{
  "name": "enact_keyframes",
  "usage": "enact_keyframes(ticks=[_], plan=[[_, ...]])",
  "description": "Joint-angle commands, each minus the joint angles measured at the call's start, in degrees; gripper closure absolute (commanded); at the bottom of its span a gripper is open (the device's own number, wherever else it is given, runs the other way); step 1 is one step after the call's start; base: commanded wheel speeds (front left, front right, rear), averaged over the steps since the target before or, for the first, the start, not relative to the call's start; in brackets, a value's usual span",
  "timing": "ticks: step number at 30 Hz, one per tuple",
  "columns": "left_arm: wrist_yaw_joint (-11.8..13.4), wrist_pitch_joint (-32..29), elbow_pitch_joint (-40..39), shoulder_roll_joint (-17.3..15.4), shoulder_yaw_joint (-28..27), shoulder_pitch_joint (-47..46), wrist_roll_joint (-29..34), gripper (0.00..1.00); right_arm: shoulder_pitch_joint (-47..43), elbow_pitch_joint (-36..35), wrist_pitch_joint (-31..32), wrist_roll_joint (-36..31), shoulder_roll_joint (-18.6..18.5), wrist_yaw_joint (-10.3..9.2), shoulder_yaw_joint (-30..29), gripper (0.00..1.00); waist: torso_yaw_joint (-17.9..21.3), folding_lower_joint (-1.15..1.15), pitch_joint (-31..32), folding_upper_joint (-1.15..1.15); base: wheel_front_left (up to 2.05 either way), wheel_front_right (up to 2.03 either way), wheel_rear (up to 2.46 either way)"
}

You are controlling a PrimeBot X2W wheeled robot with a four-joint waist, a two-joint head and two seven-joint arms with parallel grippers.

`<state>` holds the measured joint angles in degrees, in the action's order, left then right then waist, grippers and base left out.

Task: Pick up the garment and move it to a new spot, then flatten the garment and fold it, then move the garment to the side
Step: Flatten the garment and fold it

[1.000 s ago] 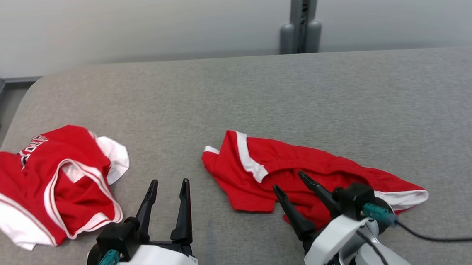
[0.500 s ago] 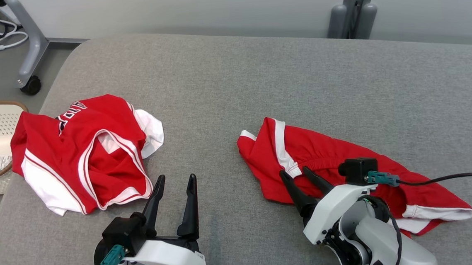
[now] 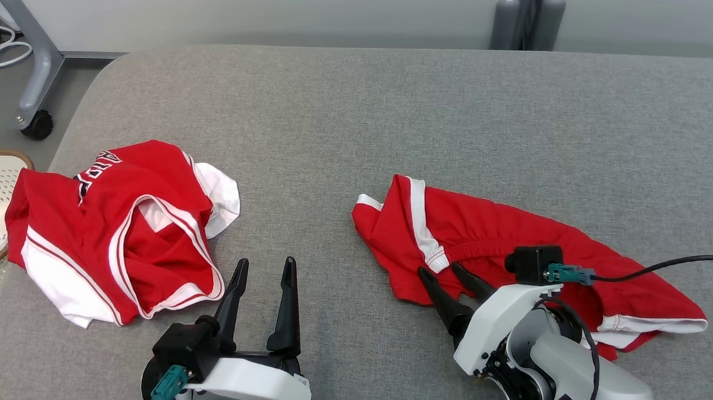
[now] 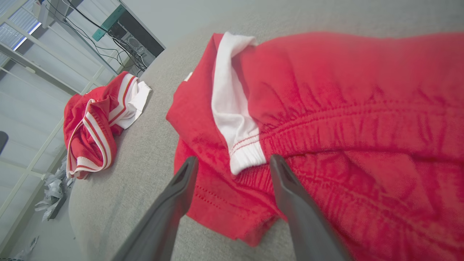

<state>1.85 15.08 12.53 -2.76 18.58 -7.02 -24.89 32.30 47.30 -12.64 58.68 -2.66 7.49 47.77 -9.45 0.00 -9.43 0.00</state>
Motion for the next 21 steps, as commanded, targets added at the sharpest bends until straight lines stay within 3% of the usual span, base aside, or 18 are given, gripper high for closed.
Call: enact_keyframes(ticks=[1,17,18,20,21], plan=[[0.03,0.1,0.07,-0.24,-0.23,-0.84,-0.33,0.0,-0.14,0.53,-0.21,0.58,-0.43,0.01,0.37,0.0,0.25,0.0,0.1,0.0,0.0,0.0,0.0],[-0.47,0.09,0.87,-0.24,0.33,-0.41,-0.25,0.0,3.34,1.57,-1.49,6.83,-0.4,0.01,4.24,0.0,-0.8,0.0,0.77,0.0,0.0,0.0,0.0],[-0.43,0.1,0.89,-0.24,0.32,-0.33,-0.3,0.0,3.64,1.83,-1.64,7.14,-0.4,0.01,4.46,0.39,-1.02,0.0,0.77,0.0,0.0,0.0,0.0],[-0.35,0.1,0.93,-0.23,0.25,-0.22,-0.32,0.0,4.16,2.12,-1.7,7.65,-0.4,0.02,5.01,1.0,-1.43,0.0,0.8,0.0,0.0,0.0,0.0],[-0.35,0.1,0.96,-0.24,0.26,-0.16,-0.32,0.0,4.39,2.32,-1.85,7.83,-0.4,0.01,5.27,1.0,-1.58,0.0,0.83,0.0,0.0,0.0,0.0]])
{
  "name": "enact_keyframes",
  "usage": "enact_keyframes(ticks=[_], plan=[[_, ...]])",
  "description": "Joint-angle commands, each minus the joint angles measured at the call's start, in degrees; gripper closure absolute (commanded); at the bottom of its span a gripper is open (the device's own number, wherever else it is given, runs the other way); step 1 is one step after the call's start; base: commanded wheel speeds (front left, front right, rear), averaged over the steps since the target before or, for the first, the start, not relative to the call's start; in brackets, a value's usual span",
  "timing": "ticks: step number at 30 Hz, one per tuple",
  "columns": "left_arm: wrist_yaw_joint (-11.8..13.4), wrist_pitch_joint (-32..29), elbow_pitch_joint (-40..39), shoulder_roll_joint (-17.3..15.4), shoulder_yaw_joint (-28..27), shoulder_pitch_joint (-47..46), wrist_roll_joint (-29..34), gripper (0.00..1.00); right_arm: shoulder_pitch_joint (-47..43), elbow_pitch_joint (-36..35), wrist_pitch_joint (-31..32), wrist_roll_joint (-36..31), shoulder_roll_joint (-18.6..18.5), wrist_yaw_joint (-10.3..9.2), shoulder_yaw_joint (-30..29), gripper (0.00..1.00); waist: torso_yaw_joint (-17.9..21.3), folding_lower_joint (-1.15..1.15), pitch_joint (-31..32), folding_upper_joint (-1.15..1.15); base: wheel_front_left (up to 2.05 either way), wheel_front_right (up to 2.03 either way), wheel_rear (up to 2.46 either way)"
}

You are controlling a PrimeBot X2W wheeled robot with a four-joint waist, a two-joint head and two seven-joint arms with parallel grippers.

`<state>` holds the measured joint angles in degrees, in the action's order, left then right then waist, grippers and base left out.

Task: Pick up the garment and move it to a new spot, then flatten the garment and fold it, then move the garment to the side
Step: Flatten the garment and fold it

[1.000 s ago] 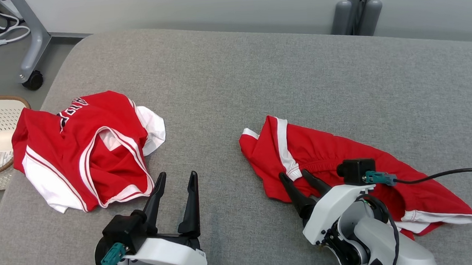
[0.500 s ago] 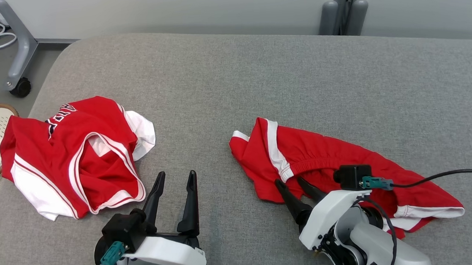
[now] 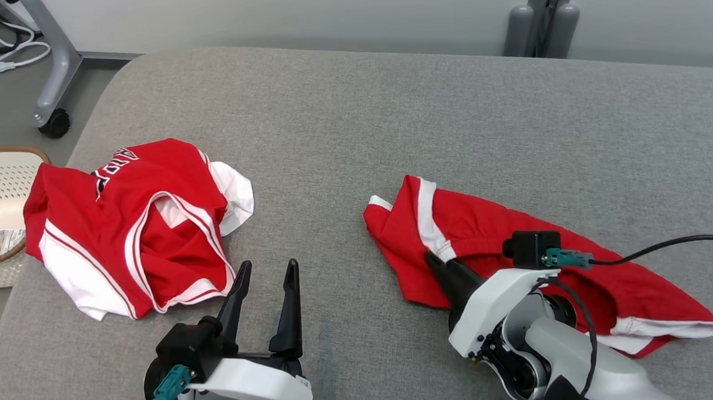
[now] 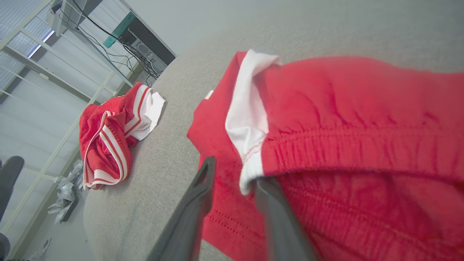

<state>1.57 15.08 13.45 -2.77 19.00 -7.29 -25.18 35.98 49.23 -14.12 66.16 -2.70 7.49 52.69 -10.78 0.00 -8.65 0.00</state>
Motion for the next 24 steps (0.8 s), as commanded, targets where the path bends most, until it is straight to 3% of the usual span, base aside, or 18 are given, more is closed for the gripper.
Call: enact_keyframes(ticks=[1,7,13,24], plan=[[0.0,0.1,0.04,-0.22,-0.19,0.2,-0.05,0.0,0.92,0.61,-0.54,0.66,-0.38,0.01,0.51,1.0,-0.39,0.0,0.09,0.0,0.0,0.0,0.0],[0.37,0.09,0.08,-0.23,-0.6,0.77,-0.14,0.0,2.27,1.47,-0.86,1.39,-0.37,0.01,0.19,1.0,-0.37,0.0,0.63,0.0,0.0,0.0,0.0],[0.35,0.09,-0.04,-0.22,-1.32,1.29,0.08,0.0,4.15,-1.0,-1.07,5.86,-0.49,0.02,-4.01,1.0,1.41,0.0,1.73,0.0,0.0,0.0,0.0],[0.17,0.09,-0.14,-0.24,0.09,0.97,-0.18,0.0,12.82,2.26,1.78,8.76,-9.07,0.02,-12.94,1.0,4.27,0.0,1.51,0.0,0.0,0.0,0.0]])
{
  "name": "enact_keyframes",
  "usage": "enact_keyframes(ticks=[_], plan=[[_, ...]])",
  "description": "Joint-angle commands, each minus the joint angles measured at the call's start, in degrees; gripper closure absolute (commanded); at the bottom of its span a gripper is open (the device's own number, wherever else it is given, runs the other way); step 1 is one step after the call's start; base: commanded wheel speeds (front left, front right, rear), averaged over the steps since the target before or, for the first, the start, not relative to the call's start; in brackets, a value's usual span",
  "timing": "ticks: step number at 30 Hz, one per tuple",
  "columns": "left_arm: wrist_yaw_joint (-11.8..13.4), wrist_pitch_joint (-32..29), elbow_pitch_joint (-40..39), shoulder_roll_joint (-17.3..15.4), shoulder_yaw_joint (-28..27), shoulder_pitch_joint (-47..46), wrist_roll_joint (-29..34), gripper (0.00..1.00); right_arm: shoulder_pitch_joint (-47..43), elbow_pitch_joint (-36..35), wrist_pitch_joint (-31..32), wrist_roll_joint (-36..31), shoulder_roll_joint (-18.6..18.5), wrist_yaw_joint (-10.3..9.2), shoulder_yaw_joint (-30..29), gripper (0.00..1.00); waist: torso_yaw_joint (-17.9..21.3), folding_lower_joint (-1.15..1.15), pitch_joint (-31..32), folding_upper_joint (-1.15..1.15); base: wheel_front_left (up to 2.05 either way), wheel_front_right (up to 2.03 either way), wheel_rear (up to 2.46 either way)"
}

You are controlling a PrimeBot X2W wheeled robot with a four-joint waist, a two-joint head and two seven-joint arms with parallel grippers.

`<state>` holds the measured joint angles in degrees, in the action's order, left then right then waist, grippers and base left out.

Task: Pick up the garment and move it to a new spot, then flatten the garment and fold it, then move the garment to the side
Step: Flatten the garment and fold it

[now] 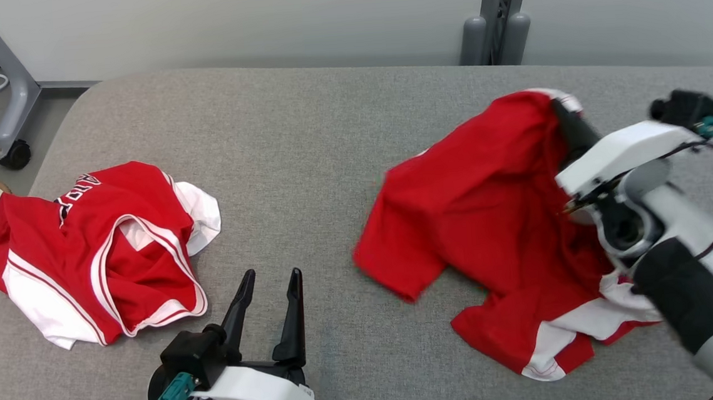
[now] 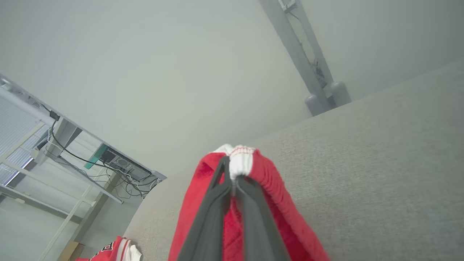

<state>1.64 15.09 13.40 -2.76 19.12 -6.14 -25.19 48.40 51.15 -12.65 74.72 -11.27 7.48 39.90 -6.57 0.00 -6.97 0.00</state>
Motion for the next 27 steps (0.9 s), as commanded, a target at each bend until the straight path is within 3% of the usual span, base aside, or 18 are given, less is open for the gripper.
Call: enact_keyframes(ticks=[1,5,14,24,25,26,27], plan=[[0.1,0.08,-0.11,-0.23,0.19,-0.3,-0.2,0.0,1.15,1.14,1.1,0.96,-1.2,0.03,-1.07,1.0,0.07,0.0,-0.43,0.0,0.0,0.0,0.0],[-0.14,0.08,-0.01,-0.23,1.03,-1.56,0.07,0.0,4.91,6.91,4.95,3.26,-4.79,0.03,-4.34,1.0,-0.59,0.0,-2.51,0.0,0.0,0.0,0.0],[-0.56,0.07,0.63,-0.24,1.85,-2.9,0.97,0.0,12.18,17.37,6.92,1.93,-10.35,0.03,-5.33,1.0,-3.14,0.0,-5.85,0.0,0.0,0.0,0.0],[-0.46,0.08,0.2,-0.24,3.02,-3.69,0.99,0.0,16.58,22.44,6.29,-0.11,-15.05,0.03,-5.34,1.0,-4.72,0.0,-8.05,0.0,0.0,0.0,0.0],[-0.38,0.08,0.15,-0.24,3.16,-3.8,0.95,0.0,16.72,22.63,5.82,-0.86,-15.74,0.03,-5.06,0.58,-4.82,0.0,-8.27,0.0,0.0,0.0,0.0],[-0.31,0.08,0.13,-0.23,3.26,-3.97,0.91,0.0,16.64,22.74,5.71,-1.36,-16.43,0.03,-4.95,0.0,-4.9,0.0,-8.48,0.0,0.0,0.0,0.0],[-0.25,0.08,0.12,-0.25,3.32,-4.09,0.88,0.0,15.7,22.82,5.5,-2.04,-17.61,0.03,-4.86,0.0,-4.95,0.0,-8.67,0.0,0.0,0.0,0.0]])
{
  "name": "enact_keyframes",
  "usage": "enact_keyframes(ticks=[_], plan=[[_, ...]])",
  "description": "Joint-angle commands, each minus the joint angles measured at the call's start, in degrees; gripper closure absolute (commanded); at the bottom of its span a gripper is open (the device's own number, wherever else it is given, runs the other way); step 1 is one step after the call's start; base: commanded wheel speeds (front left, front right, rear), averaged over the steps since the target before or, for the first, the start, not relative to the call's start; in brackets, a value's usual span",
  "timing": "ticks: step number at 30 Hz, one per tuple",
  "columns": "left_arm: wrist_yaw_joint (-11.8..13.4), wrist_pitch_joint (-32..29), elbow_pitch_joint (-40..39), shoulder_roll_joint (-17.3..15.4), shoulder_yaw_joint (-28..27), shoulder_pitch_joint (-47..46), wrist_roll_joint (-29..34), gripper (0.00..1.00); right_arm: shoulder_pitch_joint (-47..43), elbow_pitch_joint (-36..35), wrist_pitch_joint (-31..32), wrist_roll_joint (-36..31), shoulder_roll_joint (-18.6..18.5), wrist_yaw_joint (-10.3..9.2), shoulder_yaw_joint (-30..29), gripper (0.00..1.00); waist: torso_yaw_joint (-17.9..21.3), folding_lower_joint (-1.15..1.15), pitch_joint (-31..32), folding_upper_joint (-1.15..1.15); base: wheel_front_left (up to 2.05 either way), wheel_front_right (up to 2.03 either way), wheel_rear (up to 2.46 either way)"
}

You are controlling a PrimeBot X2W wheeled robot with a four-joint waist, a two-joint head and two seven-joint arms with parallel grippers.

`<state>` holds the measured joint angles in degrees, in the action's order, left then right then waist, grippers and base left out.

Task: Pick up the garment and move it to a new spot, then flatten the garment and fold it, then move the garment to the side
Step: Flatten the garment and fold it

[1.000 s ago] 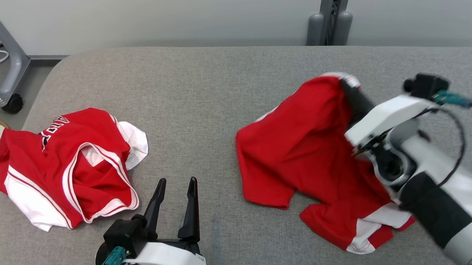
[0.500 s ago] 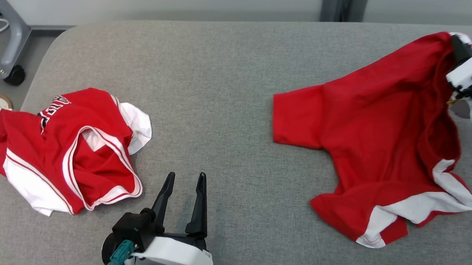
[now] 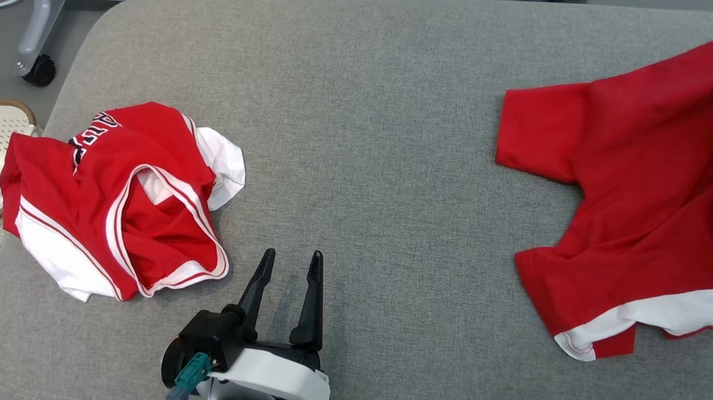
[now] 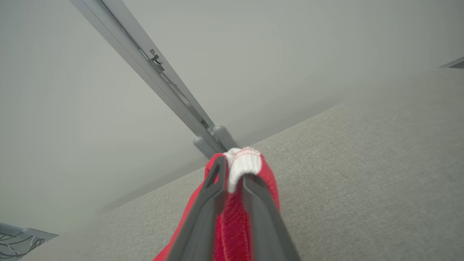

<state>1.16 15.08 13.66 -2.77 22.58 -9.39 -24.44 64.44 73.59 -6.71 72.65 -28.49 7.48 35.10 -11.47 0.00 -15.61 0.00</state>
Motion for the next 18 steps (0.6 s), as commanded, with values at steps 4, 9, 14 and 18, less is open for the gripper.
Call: enact_keyframes(ticks=[4,9,14,18], plan=[[0.48,0.09,-0.06,-0.25,0.06,-1.35,-0.07,0.0,-1.14,0.21,-0.61,-1.51,-1.45,0.03,-0.74,0.0,0.06,0.0,-0.56,0.0,0.0,0.0,0.0],[0.72,0.09,0.4,-0.23,-0.32,-1.76,-0.04,0.0,-1.83,0.32,0.39,-4.6,-1.96,0.03,-0.76,0.0,1.26,0.0,0.28,0.0,0.0,0.0,0.0],[0.4,0.09,0.68,-0.21,-1.04,-1.49,0.27,0.0,-2.44,0.3,6.48,-8.4,-2.48,0.03,-0.42,0.0,3.21,0.0,2.19,0.0,0.0,0.0,0.0],[0.18,0.09,0.76,-0.23,-1.57,-1.31,0.29,0.0,-1.6,0.29,13.19,-11.36,-2.56,0.03,-0.58,0.0,4.6,0.0,3.11,0.0,0.0,0.0,0.0]])
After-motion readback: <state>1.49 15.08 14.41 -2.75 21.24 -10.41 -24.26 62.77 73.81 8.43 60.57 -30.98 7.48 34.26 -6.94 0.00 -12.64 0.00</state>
